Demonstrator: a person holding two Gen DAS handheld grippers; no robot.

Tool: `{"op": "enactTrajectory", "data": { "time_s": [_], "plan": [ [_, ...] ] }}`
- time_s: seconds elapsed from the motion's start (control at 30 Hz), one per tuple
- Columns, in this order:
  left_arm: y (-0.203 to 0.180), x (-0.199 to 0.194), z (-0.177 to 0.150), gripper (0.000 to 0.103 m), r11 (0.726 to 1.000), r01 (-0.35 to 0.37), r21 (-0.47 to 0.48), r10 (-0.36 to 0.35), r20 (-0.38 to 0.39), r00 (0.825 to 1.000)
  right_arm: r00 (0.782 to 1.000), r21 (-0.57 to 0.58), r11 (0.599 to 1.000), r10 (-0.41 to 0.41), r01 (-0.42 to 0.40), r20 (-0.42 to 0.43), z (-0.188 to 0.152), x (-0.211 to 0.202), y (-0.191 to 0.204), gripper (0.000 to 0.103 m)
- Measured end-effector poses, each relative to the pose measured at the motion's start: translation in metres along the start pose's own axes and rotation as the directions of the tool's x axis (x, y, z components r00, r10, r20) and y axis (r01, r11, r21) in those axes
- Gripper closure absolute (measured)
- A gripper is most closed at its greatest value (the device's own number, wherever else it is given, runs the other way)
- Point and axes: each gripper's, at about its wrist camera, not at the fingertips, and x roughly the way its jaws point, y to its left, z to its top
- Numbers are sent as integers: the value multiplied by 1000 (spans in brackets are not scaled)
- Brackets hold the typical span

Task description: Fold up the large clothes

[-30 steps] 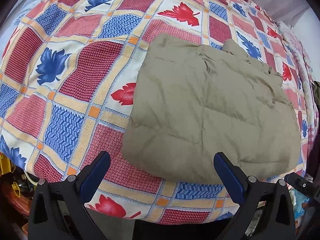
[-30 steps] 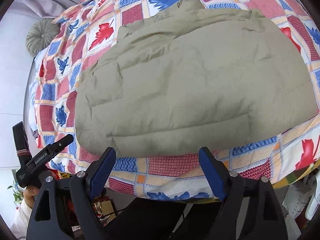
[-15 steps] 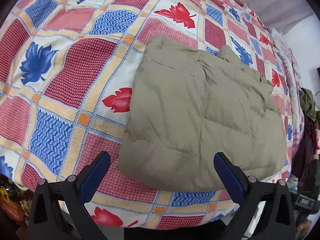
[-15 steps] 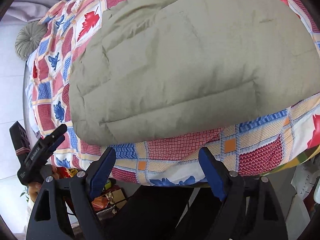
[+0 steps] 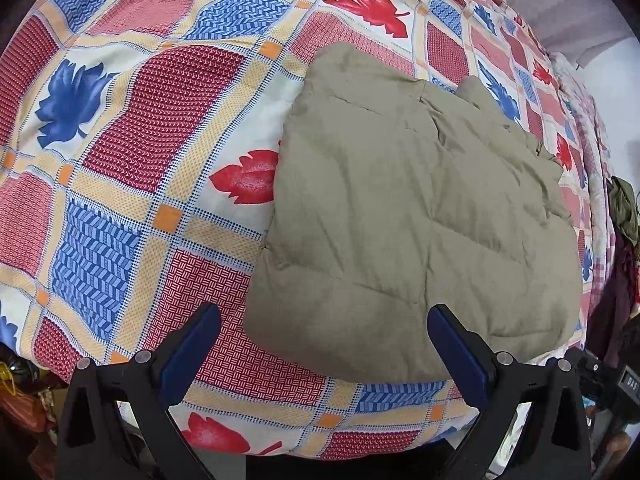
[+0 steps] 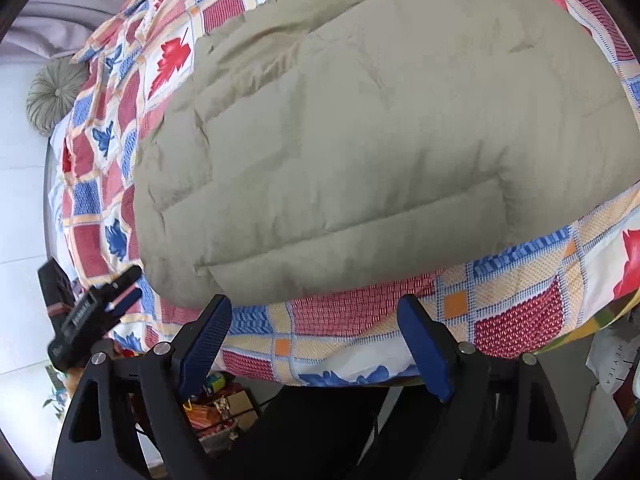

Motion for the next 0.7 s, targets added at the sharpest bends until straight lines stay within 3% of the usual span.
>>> {"op": "enactTrajectory", "data": {
  "time_s": [0.27, 0.5, 0.63, 0.7],
  "plan": [
    [-5, 8, 7, 0, 999, 6, 42, -6, -2, 1000, 997, 31, 999, 31, -33, 73, 24, -1, 3, 16],
    [21, 5, 48, 0, 994, 98, 55, -102, 68, 992, 994, 26, 997, 66, -68, 84, 33, 8, 4, 16],
    [39, 43, 67, 0, 974, 226, 23, -224, -49, 973, 997, 9, 999, 51, -52, 60, 36, 24, 1, 16],
    [39, 61, 71, 0, 953, 303, 24, -299, -110, 948, 998, 7, 999, 48, -48, 51, 37, 31, -2, 16]
  ]
}}
